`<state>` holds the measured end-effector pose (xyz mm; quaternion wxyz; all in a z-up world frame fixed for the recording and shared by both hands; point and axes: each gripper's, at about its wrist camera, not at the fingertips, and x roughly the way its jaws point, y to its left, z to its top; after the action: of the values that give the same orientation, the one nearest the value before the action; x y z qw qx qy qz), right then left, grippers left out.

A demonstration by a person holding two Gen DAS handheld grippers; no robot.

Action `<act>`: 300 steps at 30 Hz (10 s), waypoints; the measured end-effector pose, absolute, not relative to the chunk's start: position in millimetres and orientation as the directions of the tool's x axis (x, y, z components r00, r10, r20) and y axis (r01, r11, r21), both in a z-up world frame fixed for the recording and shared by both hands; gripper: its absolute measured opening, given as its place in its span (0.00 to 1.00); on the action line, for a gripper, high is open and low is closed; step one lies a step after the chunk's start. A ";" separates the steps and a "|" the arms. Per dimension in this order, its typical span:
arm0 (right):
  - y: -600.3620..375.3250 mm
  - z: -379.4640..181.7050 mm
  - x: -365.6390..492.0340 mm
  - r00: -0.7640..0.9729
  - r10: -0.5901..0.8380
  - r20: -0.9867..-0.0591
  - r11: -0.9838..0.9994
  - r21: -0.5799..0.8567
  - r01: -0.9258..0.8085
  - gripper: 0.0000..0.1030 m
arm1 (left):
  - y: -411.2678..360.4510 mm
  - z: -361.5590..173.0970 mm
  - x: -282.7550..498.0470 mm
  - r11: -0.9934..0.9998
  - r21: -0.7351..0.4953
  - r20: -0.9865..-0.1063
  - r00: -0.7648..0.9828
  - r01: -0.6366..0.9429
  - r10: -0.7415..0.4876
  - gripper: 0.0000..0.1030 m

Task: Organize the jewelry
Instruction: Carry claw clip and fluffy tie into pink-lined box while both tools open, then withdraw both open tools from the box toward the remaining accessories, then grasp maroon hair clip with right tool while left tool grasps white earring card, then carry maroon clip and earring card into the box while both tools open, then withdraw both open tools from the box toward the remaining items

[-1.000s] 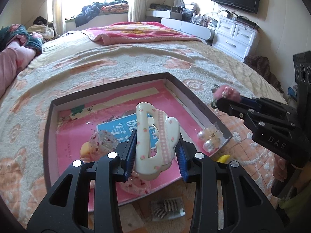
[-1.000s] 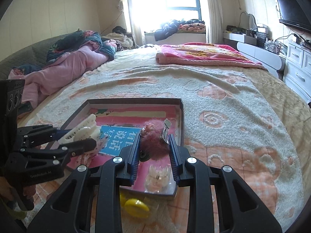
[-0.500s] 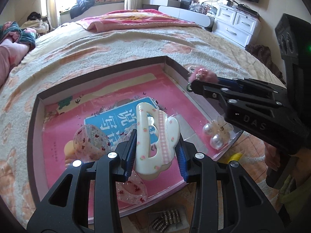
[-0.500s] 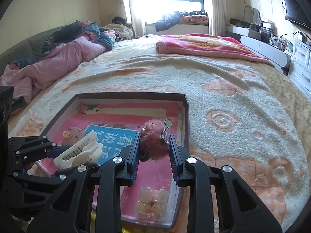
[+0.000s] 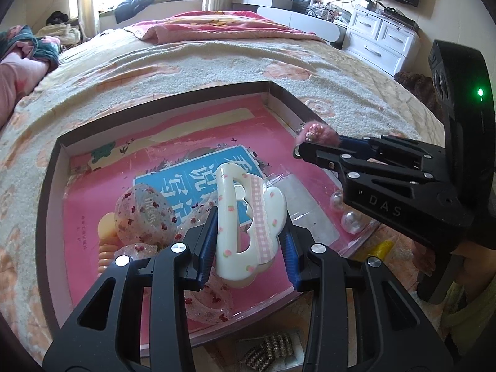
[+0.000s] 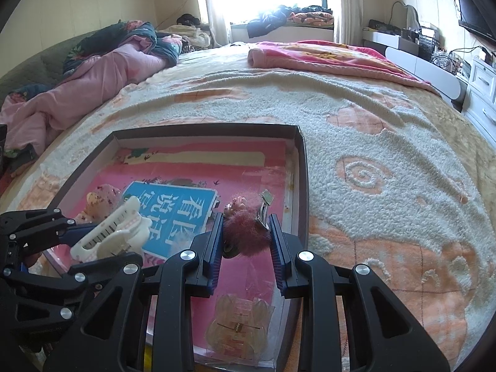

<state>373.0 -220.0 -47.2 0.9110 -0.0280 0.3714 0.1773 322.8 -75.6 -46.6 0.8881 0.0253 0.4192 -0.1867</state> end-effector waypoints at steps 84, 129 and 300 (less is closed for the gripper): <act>-192.6 -20.6 201.0 0.647 0.428 -0.631 0.873 0.103 -0.477 0.69 | 35.3 -21.2 190.3 0.985 -0.146 -0.645 0.746 0.092 -0.165 0.89; -115.9 -67.5 192.9 0.489 0.496 -0.717 0.732 0.042 -0.680 0.50 | 39.6 -68.8 217.8 0.934 -0.331 -0.719 0.605 0.136 -0.343 0.63; -240.8 -8.8 255.0 0.729 0.325 -0.603 0.939 0.114 -0.324 0.67 | 9.4 -6.1 231.4 0.948 -0.280 -0.568 0.770 0.150 -0.289 0.81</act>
<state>255.0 -240.8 -8.8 0.9297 0.0003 0.3244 0.1745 231.4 9.4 -6.1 0.9344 -0.1100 0.3178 -0.1174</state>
